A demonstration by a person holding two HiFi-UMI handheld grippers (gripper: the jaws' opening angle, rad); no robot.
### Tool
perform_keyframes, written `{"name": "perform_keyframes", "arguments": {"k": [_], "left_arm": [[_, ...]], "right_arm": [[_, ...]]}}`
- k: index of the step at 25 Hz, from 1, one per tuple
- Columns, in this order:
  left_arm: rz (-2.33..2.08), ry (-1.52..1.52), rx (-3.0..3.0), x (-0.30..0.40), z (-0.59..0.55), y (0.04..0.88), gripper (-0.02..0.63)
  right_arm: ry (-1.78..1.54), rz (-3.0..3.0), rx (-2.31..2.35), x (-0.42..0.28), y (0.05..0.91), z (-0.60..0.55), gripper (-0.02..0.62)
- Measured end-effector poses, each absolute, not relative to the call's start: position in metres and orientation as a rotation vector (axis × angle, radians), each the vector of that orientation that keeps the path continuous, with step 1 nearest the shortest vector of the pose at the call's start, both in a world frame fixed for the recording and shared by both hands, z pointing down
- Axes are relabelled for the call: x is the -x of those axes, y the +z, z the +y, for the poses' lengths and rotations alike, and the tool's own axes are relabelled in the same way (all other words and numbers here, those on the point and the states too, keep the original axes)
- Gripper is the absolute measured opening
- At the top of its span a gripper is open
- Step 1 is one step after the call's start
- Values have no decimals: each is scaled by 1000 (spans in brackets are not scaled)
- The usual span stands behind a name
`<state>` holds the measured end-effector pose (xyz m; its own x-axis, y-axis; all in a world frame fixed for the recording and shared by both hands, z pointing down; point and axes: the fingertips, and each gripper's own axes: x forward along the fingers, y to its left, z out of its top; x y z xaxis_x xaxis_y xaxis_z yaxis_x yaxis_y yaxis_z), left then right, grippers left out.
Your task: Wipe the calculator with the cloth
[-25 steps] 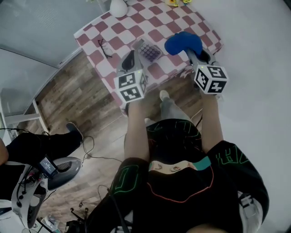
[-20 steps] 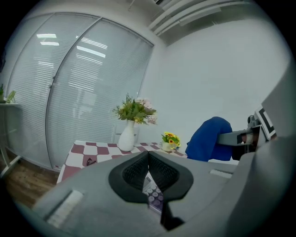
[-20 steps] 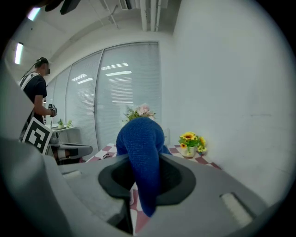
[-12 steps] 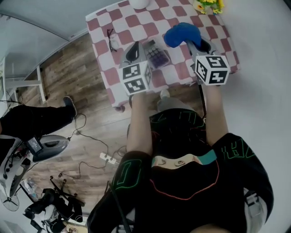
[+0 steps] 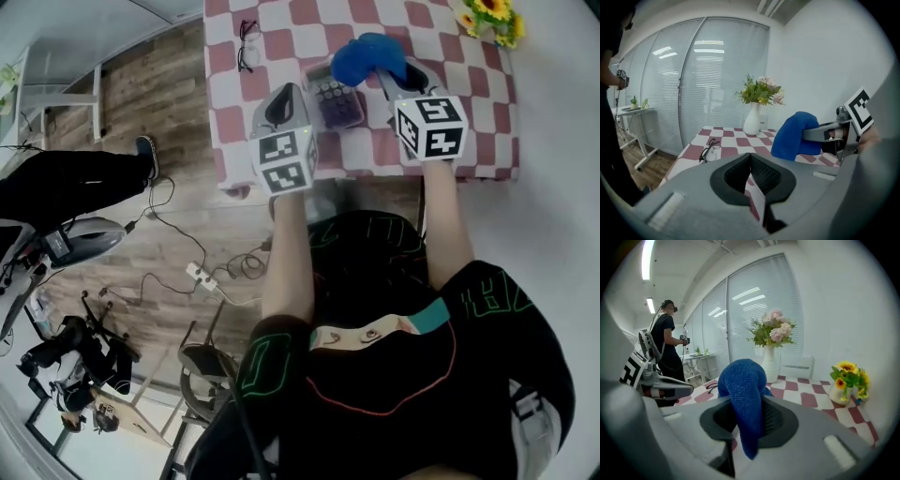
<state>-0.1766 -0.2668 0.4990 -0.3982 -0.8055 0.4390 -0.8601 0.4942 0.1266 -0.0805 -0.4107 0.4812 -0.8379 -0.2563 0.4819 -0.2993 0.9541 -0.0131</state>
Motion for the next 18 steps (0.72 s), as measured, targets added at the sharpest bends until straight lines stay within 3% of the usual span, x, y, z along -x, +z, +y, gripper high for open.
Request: {"name": "perform_keyframes", "arguments": {"k": [5,18], "left_arm": [[-2313,170,-1279,203,-260,510,11],[-2264,182,-1272,198,-257,537,11]], "right_arm": [[62,-2608,-318,130,494,-419,98],[-464,-2527,9,177,522,-371,100]]}}
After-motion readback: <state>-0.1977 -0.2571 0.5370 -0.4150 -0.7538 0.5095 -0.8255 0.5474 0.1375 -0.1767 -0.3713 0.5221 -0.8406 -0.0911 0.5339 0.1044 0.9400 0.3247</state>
